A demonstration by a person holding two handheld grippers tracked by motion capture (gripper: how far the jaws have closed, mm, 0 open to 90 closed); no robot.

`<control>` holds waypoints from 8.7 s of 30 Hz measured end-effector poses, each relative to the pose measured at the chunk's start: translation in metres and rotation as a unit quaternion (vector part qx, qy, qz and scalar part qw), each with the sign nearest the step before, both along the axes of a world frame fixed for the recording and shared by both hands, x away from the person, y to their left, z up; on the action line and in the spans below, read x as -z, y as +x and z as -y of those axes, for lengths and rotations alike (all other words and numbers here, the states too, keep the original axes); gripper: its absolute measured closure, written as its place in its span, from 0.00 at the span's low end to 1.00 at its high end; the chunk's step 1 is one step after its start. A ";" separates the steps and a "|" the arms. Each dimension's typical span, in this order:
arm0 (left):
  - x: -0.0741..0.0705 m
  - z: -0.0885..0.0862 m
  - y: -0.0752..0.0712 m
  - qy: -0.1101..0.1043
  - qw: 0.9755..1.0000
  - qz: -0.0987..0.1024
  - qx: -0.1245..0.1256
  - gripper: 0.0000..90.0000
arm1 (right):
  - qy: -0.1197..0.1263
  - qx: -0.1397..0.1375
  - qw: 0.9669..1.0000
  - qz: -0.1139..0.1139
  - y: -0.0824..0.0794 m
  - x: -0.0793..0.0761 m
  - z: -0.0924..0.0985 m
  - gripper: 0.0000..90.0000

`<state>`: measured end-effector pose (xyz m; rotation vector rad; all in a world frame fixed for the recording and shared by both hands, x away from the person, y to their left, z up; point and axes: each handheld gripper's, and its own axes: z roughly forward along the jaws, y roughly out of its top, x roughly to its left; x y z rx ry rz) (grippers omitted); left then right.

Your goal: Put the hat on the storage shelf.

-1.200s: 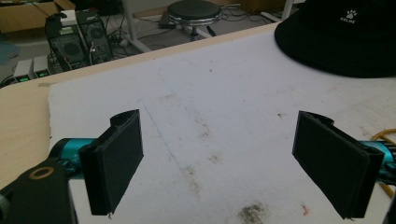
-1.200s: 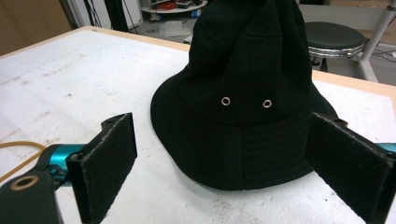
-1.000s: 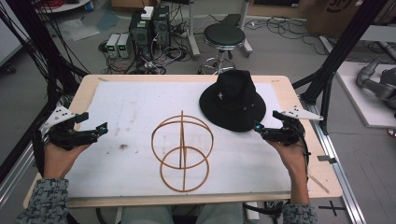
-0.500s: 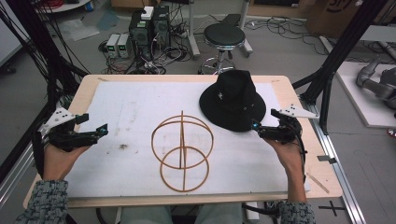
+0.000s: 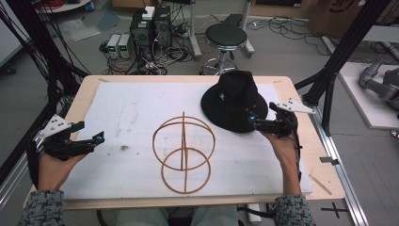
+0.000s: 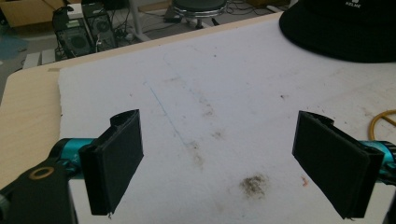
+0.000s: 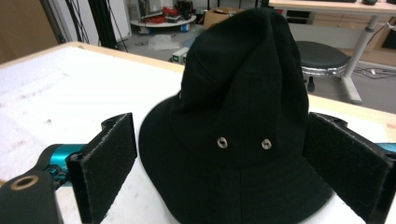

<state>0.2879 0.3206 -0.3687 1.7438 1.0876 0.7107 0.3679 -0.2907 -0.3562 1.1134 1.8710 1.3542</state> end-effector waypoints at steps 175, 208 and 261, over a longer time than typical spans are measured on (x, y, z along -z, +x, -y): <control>-0.007 -0.003 -0.003 -0.007 1.000 0.008 0.014 0.19 | 0.209 -0.255 0.937 0.114 0.041 -0.198 -0.037 0.93; -0.007 -0.004 -0.003 -0.006 1.000 0.009 0.014 0.19 | 0.198 -0.423 0.880 0.082 0.016 -0.189 -0.081 0.93; -0.006 -0.005 -0.005 -0.001 1.000 0.008 0.015 0.19 | 0.071 -0.511 0.857 0.004 -0.021 -0.134 -0.156 0.91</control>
